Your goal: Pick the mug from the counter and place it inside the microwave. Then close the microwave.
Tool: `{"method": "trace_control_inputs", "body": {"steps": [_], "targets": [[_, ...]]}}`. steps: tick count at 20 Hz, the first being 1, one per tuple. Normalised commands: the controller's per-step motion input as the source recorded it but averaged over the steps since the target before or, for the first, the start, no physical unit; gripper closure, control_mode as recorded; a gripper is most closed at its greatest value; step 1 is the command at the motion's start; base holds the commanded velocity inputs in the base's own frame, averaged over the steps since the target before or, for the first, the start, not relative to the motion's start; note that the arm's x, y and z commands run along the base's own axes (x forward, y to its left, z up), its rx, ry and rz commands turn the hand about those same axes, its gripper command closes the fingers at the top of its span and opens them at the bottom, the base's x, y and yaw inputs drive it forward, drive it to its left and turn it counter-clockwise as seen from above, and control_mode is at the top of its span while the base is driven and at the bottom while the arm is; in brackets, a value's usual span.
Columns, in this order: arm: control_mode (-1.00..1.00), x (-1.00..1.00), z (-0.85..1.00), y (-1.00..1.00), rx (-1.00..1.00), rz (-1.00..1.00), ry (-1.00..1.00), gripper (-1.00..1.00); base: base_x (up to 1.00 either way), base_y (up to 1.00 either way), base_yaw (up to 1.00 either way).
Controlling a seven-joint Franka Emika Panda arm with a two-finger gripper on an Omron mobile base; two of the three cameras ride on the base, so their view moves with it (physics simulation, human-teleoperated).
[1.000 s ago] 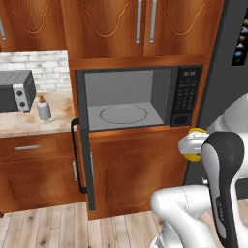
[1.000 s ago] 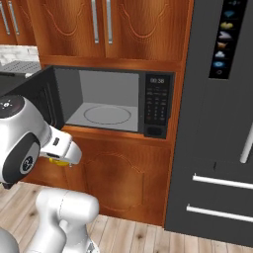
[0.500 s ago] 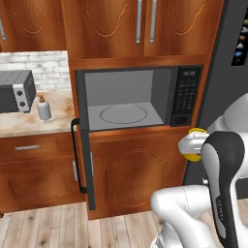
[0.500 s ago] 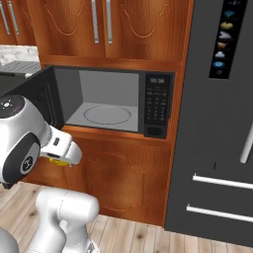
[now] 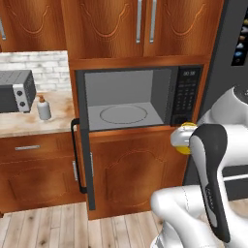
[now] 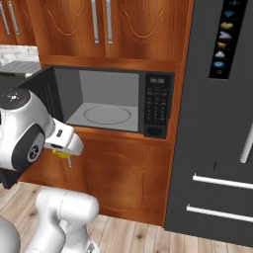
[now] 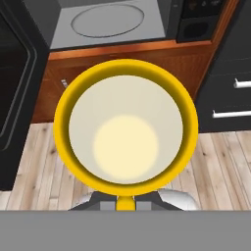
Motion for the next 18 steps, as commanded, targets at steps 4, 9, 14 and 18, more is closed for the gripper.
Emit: {"method": "trace_control_inputs", "body": {"steps": [4, 9, 14, 18], "targets": [[-1.0, 0.47, 0.1, 0.25, 0.0, 0.0, -0.08, 1.0, 0.0, 0.0, 0.0], [-1.0, 0.39, 0.05, 0.1, 0.0, 0.0, -0.04, 1.0, 0.0, 0.0, 0.0], [-1.0, 0.82, 0.12, -0.04, 0.0, 0.05, 0.01, 1.0, 0.0, 0.0, 0.0], [-1.0, 0.55, 0.01, -0.19, 0.0, 0.05, 0.07, 1.0, 0.0, 0.0, 0.0]]}}
